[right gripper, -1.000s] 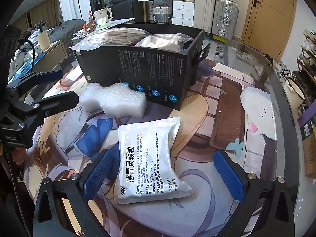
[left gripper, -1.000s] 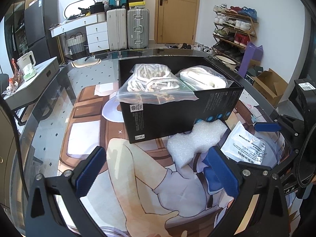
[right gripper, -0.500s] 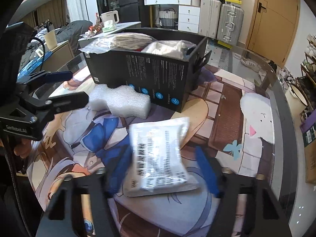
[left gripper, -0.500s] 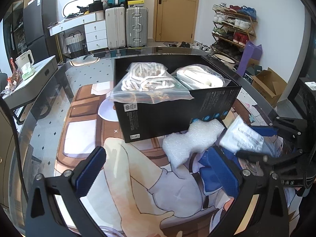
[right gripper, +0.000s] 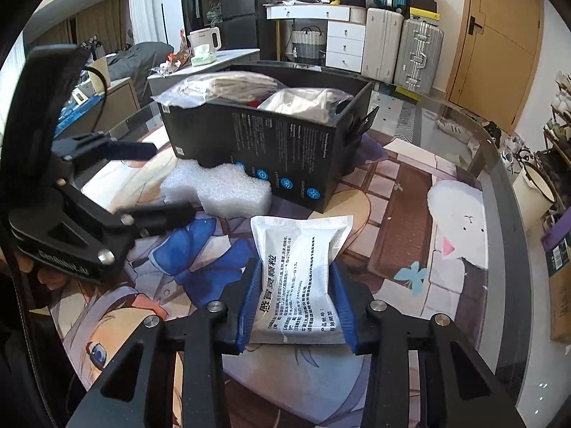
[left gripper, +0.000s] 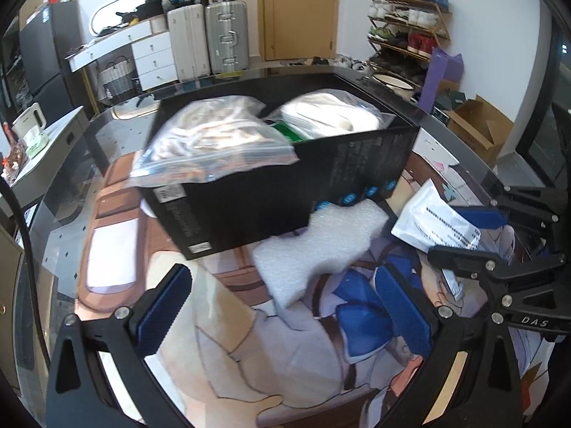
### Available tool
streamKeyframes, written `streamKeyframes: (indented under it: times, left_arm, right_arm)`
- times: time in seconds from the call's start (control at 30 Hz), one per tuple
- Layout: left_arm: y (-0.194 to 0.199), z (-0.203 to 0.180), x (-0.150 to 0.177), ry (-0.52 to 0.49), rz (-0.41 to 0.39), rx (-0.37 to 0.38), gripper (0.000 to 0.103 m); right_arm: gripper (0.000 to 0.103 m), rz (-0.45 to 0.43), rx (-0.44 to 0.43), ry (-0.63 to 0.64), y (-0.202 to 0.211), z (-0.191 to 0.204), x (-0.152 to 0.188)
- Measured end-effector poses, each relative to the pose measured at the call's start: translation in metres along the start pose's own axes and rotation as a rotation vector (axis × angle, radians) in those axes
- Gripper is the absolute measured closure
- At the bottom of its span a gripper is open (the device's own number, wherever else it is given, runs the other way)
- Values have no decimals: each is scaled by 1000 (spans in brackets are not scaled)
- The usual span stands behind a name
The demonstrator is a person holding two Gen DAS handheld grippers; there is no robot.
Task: Organize soft objects
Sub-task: 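Grasp the white foam block with the left gripper while the right gripper lifts the sachet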
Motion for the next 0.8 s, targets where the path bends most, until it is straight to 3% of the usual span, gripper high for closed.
streamKeyframes:
  times: [0.37,0.67,0.8]
  left_arm:
    - [-16,-23,-6,-57,48,-11,1]
    - [-22,-30,-9,-67,68,4,7]
    - [-22,-33,-10,-71,63,22,19]
  right_arm:
    - [63,-17,19,-47,6,-19,3]
    - [63,-3,27,-51,2,-23,6]
    - [63,2,26,-49,0,-23,6]
Point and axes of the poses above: each gripper's, at about its wrist camera, not at the fingertips, and y roughly against the way its jaws point, z to its left, x to its underside, the point moved 2 cm from there along -y, roughly the way its jaws point, and after that the axes turned 5 degrees about y, right-handed, at the moved point
